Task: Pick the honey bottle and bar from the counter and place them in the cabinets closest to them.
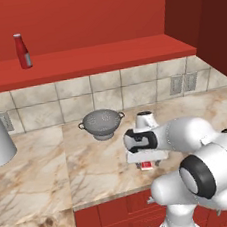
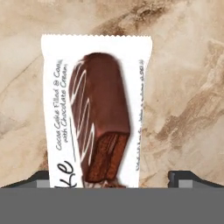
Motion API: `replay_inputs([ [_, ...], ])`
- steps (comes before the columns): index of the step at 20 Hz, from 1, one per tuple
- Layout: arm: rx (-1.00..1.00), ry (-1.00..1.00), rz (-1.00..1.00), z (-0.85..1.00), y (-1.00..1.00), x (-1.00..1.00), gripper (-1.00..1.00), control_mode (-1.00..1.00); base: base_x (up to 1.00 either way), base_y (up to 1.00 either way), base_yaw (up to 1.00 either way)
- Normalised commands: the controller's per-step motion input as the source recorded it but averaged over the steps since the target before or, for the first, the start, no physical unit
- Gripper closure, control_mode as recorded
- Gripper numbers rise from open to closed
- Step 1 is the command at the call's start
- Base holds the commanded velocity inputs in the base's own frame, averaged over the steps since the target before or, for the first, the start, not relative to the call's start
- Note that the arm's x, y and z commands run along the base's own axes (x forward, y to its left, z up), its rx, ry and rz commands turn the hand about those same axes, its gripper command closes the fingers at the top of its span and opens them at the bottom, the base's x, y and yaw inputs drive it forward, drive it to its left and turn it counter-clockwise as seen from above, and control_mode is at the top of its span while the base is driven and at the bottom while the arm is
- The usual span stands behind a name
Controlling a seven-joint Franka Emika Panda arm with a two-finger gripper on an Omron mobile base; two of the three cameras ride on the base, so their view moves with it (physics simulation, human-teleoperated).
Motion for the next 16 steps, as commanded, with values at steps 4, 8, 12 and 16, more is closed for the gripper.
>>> replay_inputs([
  [4,0.0,0.0,0.0,-0.02,0.0,0.01,1.0,-1.0,0.0,0.0,0.0],
  [8,0.0,-0.01,0.0,0.04,0.0,0.0,1.0,-1.0,0.0,0.0,0.0],
  [12,0.0,-0.07,0.0,0.4,0.01,-0.07,1.0,-1.0,0.0,0.0,0.0],
  [16,0.0,-0.13,0.0,0.66,0.03,-0.19,1.0,-1.0,0.0,0.0,0.0],
])
